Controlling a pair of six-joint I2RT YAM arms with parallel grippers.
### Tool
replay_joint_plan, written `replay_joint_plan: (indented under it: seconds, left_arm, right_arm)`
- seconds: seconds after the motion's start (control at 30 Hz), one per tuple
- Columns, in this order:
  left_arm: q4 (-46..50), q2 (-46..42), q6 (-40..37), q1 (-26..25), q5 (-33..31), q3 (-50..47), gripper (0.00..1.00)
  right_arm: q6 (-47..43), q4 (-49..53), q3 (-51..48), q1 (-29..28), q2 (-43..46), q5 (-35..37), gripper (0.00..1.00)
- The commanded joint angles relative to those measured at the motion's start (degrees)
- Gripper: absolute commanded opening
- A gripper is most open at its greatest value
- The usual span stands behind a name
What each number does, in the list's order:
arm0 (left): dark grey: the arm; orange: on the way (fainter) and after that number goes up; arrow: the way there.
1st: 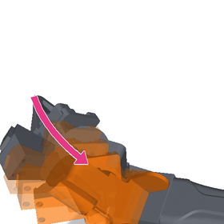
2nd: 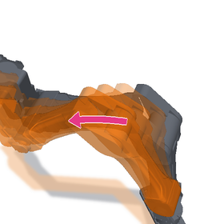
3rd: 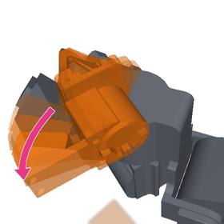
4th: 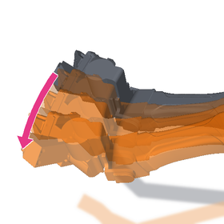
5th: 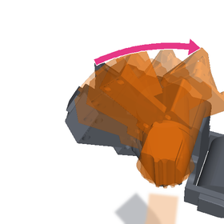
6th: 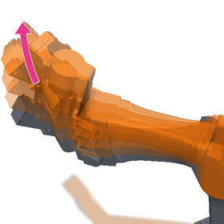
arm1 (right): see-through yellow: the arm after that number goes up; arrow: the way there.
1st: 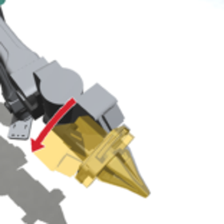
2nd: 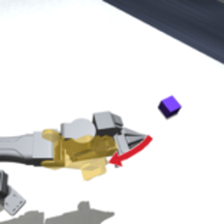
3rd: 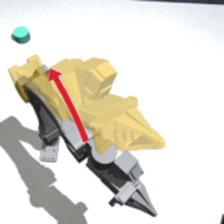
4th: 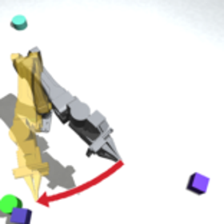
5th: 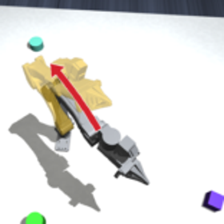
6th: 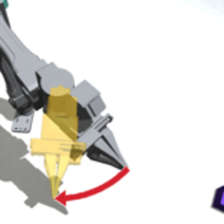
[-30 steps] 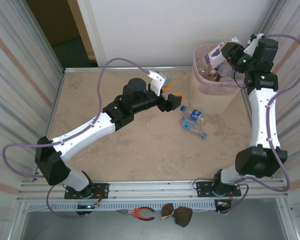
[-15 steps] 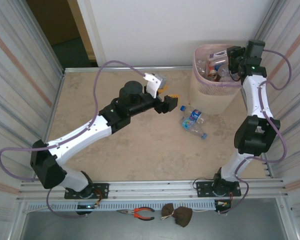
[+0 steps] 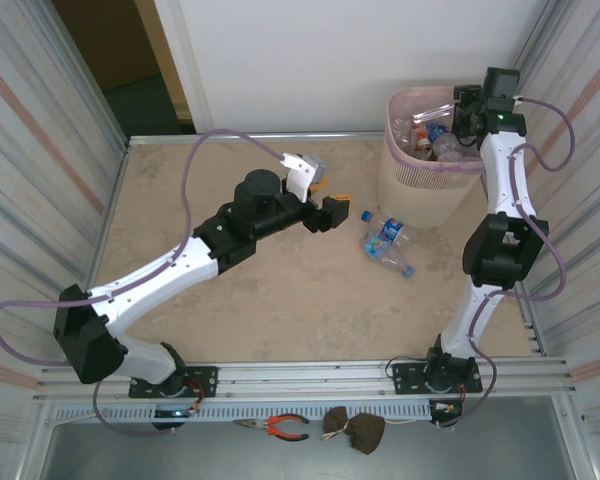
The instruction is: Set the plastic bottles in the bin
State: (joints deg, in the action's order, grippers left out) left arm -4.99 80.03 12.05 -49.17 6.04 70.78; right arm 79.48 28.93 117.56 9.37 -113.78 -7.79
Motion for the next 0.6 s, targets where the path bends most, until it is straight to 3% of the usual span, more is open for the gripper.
replay_joint_plan:
  seconds: [0.0,0.23,0.43,0.57]
  left_arm:
    - [-1.9,-2.4,0.5,0.4,-1.3,-0.5,0.79]
    - [-2.2,-2.1,1.1,0.3,-1.1,-0.1,0.78]
    - [-2.3,-1.5,1.8,0.4,-0.9,0.3,0.79]
    - [-2.3,-1.2,2.2,0.4,-0.5,0.7,0.78]
  right_arm:
    - [1.0,4.6,1.0,0.9,-0.5,1.3,0.65]
    - [-1.7,7.9,0.4,2.4,3.9,4.1,0.78]
    - [-4.8,7.5,-3.7,3.3,10.1,6.5,0.78]
    - [-7.2,3.0,-6.6,3.4,12.4,3.5,0.73]
